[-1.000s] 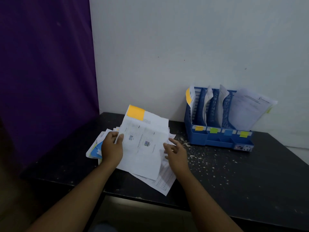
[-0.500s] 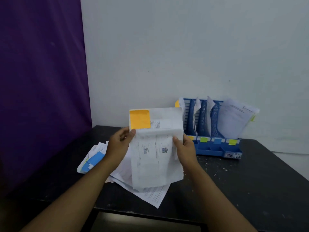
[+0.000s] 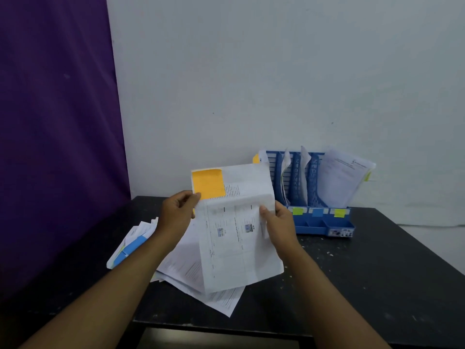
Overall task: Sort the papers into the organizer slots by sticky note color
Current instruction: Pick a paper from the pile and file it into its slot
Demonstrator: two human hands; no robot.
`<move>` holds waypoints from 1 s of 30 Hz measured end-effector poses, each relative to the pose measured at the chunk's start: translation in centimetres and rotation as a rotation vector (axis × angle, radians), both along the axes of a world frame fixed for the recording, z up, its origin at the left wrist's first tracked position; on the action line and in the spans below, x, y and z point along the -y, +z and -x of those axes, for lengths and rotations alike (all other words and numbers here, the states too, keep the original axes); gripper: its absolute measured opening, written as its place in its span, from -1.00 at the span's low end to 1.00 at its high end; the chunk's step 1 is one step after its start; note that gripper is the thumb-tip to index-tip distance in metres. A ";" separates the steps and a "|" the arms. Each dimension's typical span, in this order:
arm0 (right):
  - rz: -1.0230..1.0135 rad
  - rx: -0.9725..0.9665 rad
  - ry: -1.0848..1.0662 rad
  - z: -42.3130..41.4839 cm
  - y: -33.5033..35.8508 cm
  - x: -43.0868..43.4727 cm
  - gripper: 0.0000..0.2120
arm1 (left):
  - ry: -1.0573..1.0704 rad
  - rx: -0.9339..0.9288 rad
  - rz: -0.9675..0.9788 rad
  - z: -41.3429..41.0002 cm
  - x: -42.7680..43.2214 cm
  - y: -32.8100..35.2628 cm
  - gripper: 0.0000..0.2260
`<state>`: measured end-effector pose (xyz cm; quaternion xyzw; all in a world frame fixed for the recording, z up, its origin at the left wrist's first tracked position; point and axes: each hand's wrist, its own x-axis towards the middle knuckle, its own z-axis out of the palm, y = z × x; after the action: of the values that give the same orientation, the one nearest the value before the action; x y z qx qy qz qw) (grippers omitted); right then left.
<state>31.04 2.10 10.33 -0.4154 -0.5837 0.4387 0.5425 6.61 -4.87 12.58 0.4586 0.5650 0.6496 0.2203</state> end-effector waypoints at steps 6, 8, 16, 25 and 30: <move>-0.080 0.141 -0.179 -0.8 -0.7 -0.9 -0.62 | -0.129 -0.066 0.131 -1.1 -1.5 2.2 -0.55; -0.169 0.283 -0.373 -0.8 -1.0 -1.2 -0.38 | -0.119 -0.083 0.096 -2.3 -2.5 3.5 -0.53; -0.346 0.466 -0.126 1.2 -1.9 -1.7 -0.25 | -0.066 -0.033 -0.011 -7.7 -6.2 7.6 -0.64; -0.276 0.556 -0.229 1.8 -0.7 -7.3 -0.55 | -0.049 -0.055 -0.017 -11.0 -10.7 9.3 -0.64; -0.266 0.680 -0.286 1.8 -0.9 -11.3 -0.58 | -0.057 -0.050 -0.024 -11.6 -13.5 9.9 -0.61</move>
<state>29.27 13.39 9.44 -0.5401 -0.7183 0.1164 0.4227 18.24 8.68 22.49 0.4935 0.5491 0.6380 0.2190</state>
